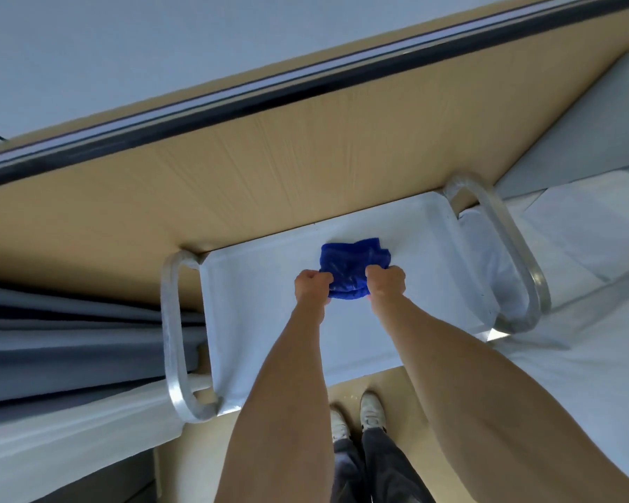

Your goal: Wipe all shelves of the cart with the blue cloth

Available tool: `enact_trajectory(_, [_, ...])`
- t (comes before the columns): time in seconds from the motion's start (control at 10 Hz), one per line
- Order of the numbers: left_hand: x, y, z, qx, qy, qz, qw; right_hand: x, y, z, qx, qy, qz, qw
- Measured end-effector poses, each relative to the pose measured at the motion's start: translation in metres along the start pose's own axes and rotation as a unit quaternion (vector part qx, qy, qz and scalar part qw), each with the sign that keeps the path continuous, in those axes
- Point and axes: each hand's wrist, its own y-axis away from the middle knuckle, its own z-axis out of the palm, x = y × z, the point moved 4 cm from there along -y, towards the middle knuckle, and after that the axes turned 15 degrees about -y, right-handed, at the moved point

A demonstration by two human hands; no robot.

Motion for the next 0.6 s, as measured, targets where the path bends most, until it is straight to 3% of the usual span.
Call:
enact_trajectory(0.2, [0.017, 0.016, -0.041, 0.052, 0.029, 0.023, 0.998, -0.022, 0.035, 0.022, -0.035, 0.003, -0.052, 0.998])
enact_trajectory(0.3, [-0.012, 0.016, -0.044, 0.073, -0.119, 0.009, 0.990, 0.010, 0.041, 0.014, -0.019, 0.046, -0.045, 0.998])
enact_trajectory(0.4, [-0.048, 0.022, -0.038, 0.088, -0.342, 0.008, 0.936, 0.043, 0.047, 0.002, 0.026, 0.177, -0.038, 0.983])
enact_trajectory(0.5, [-0.070, 0.018, -0.030, 0.107, -0.462, 0.041, 0.880, 0.062, 0.051, 0.002, 0.032, 0.382, -0.088, 0.919])
enact_trajectory(0.6, [-0.056, 0.013, -0.035, 0.137, -0.509, 0.106, 0.843, 0.049, 0.060, 0.017, 0.007, 0.475, -0.191, 0.859])
